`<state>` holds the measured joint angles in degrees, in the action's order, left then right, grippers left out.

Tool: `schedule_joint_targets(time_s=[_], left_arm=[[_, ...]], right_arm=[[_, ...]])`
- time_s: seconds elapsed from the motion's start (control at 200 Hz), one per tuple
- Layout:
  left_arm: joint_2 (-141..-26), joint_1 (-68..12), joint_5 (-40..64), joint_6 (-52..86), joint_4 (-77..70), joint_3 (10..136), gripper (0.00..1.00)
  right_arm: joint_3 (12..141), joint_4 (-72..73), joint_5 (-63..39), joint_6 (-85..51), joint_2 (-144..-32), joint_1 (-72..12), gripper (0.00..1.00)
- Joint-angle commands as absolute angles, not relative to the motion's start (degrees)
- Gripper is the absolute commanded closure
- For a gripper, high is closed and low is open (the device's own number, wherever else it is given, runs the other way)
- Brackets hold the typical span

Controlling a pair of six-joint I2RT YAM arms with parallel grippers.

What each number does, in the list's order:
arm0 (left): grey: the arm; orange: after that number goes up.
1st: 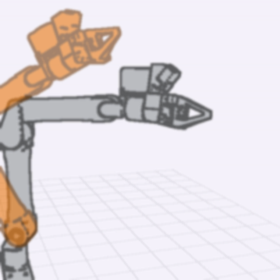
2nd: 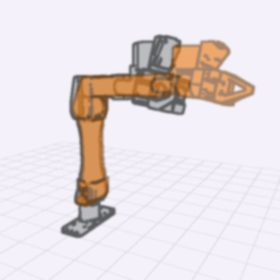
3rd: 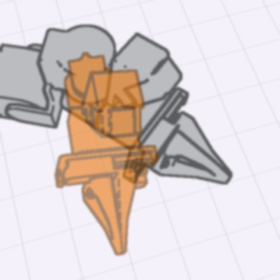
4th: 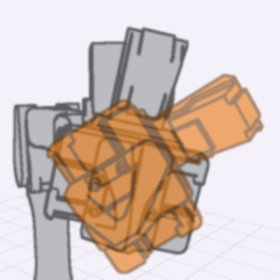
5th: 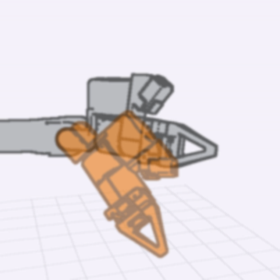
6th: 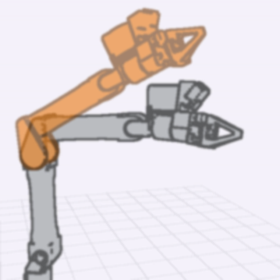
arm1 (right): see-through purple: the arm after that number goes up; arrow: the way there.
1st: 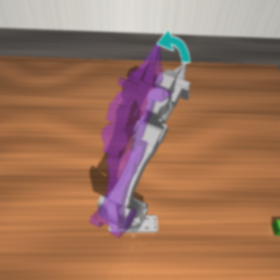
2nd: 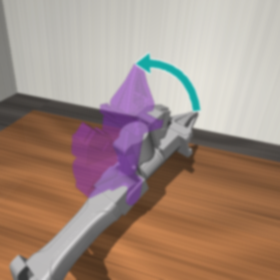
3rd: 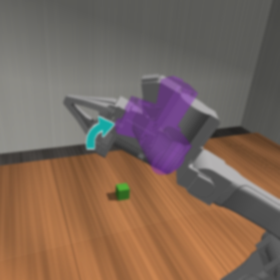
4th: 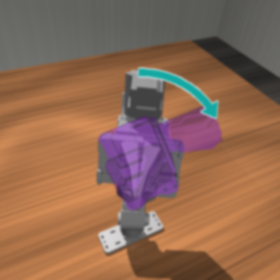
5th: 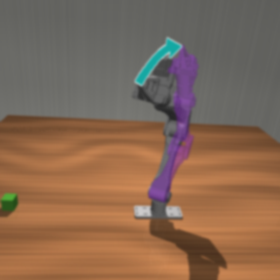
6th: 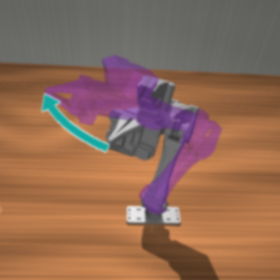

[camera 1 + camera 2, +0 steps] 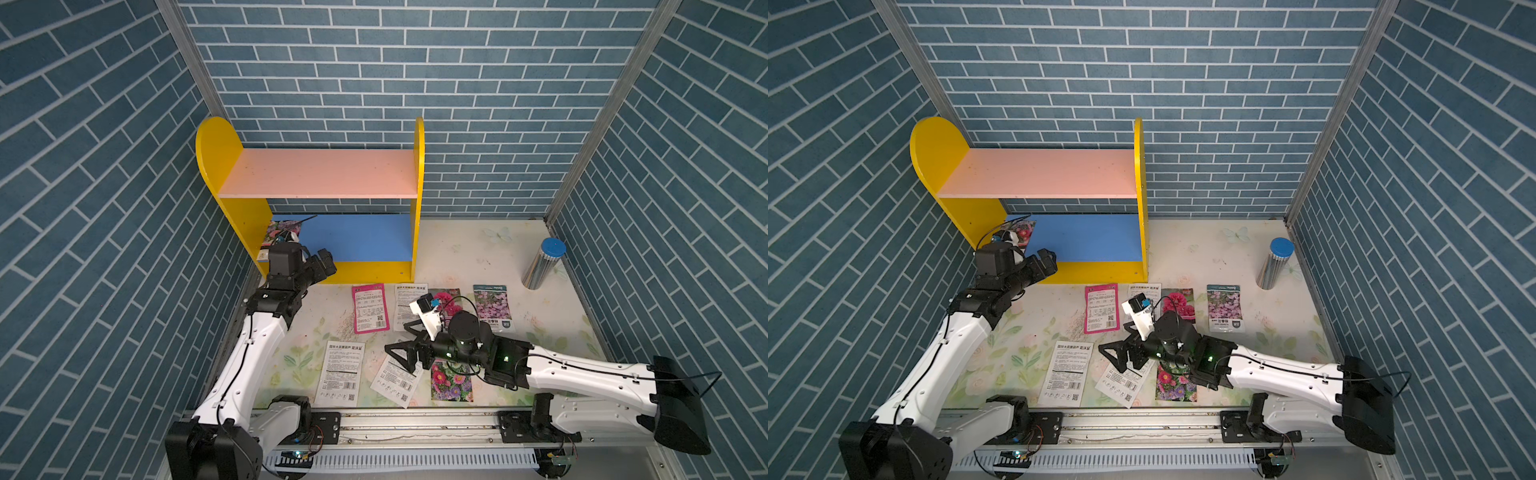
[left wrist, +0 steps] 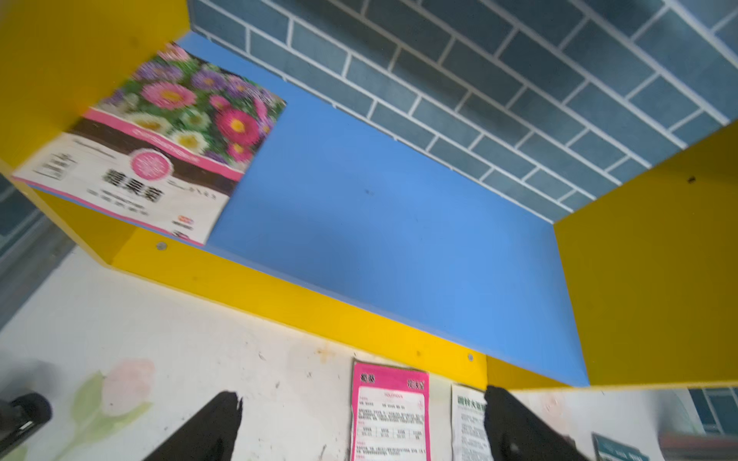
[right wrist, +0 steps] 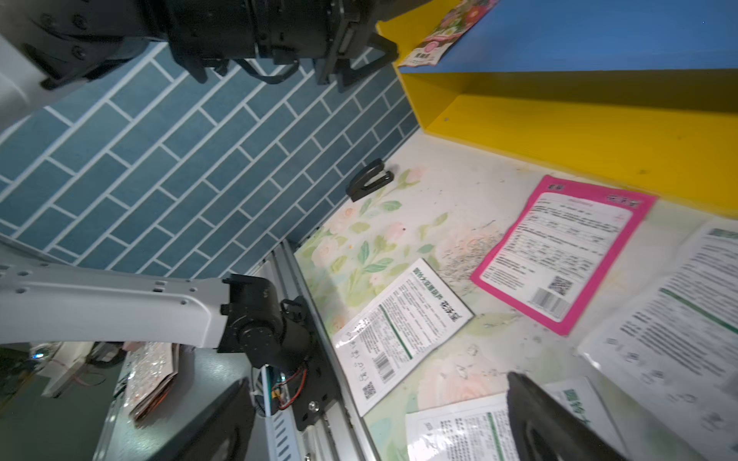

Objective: Take the seed bag off the shelf
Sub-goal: Move the seed packet to the shelf.

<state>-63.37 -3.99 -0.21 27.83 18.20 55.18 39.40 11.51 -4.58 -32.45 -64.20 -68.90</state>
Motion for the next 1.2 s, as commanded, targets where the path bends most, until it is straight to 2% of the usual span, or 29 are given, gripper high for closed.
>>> schedule_joint_targets(time_s=[0.0,0.255,0.495,0.705,0.89,0.995,1.195], left_arm=[[-67.04,-1.81,-7.61,26.92,15.43,58.0,0.0],[-78.6,0.82,-18.21,22.66,9.09,62.4,0.0],[-91.93,3.38,-22.5,19.08,9.53,72.57,0.0],[-100.8,5.8,-17.16,17.27,9.5,77.39,0.02],[-103.33,5.8,-13.91,16.52,8.23,77.61,0.04],[-103.5,5.4,-8.48,18.48,8.46,76.73,0.07],[-99.23,1.38,-4.95,25.0,7.08,71.03,0.07]], right_arm=[[37.92,7.34,-1.46,-28.1,-61.59,-67.51,0.0],[34.54,8.21,0.43,-27.0,-57.21,-66.54,0.0],[32.33,7.82,2.38,-27.59,-54.23,-66.33,0.01],[31.22,6.51,4.33,-27.73,-51.29,-66.27,0.02],[31.23,5.72,4.99,-27.6,-51.06,-66.18,0.03],[31.21,5.92,5.18,-27.6,-51.39,-66.09,0.03],[30.84,6.86,4.95,-27.84,-51.53,-66.08,0.03]])
